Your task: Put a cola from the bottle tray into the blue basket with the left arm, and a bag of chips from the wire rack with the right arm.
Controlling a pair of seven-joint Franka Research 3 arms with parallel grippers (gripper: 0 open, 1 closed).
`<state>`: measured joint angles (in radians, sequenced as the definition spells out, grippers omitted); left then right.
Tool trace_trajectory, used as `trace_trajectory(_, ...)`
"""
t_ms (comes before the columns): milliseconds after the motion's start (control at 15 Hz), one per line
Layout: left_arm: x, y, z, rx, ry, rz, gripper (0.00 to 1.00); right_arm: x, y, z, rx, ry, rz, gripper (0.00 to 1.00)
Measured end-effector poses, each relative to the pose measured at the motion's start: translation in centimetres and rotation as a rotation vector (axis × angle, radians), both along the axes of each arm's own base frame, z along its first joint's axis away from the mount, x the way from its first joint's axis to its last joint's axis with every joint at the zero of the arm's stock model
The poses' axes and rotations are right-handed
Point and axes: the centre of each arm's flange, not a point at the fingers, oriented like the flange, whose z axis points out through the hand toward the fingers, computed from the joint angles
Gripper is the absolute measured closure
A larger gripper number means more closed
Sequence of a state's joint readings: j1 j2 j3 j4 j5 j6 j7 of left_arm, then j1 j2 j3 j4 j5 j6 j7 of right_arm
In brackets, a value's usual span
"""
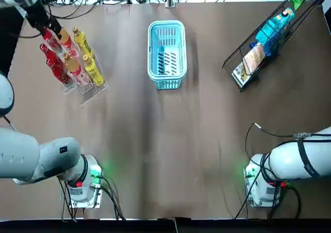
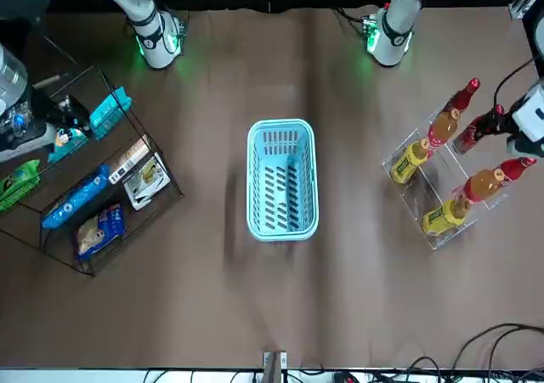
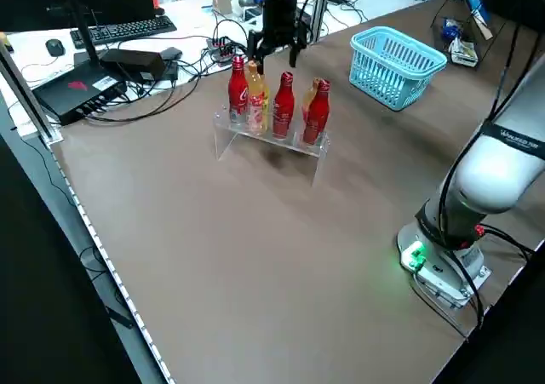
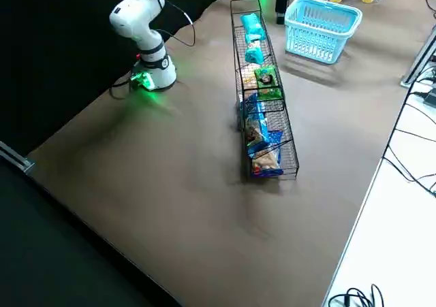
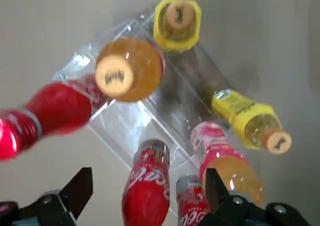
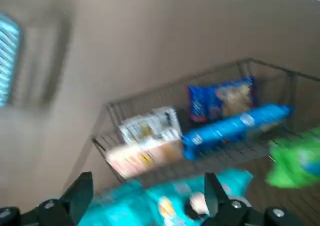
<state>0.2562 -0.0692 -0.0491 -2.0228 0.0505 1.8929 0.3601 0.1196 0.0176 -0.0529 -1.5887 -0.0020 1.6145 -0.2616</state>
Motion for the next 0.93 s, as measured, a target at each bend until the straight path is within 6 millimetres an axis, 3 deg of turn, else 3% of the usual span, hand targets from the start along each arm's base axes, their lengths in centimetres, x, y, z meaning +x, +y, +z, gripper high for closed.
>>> trace_trajectory(200, -3.8, 0.7, -0.5, 0.002, 0.010, 0.014, 0.01, -1.4, -1.4, -0.9, -0.180, 0.123, 0.043, 0.10)
trace_trajectory(333, -5.1, 0.9, -0.4, 0.004, 0.003, 0.012, 0.04, -1.6, -1.4, -1.4, -0.196, 0.151, 0.045, 0.11)
trace_trajectory(400, -5.5, 1.0, -0.3, 0.005, -0.002, 0.010, 0.07, -1.6, -1.6, -1.9, -0.199, 0.164, 0.044, 0.19)
trace_trajectory(467, -5.6, 1.0, -0.3, 0.006, -0.003, 0.010, 0.08, -1.5, -1.7, -2.6, -0.201, 0.178, 0.044, 0.20)
trace_trajectory(667, -5.7, 0.9, -0.4, 0.006, -0.003, 0.010, 0.34, -0.8, -1.7, -5.3, -0.207, 0.229, 0.045, 0.26)
trace_trajectory(733, -5.7, 0.9, -0.4, 0.006, -0.002, 0.010, 0.34, -0.5, -1.7, -6.2, -0.209, 0.246, 0.047, 0.27)
trace_trajectory(933, -5.7, 1.0, -0.4, 0.006, -0.002, 0.011, 0.52, 0.0, -1.6, -7.3, -0.213, 0.267, 0.049, 0.28)
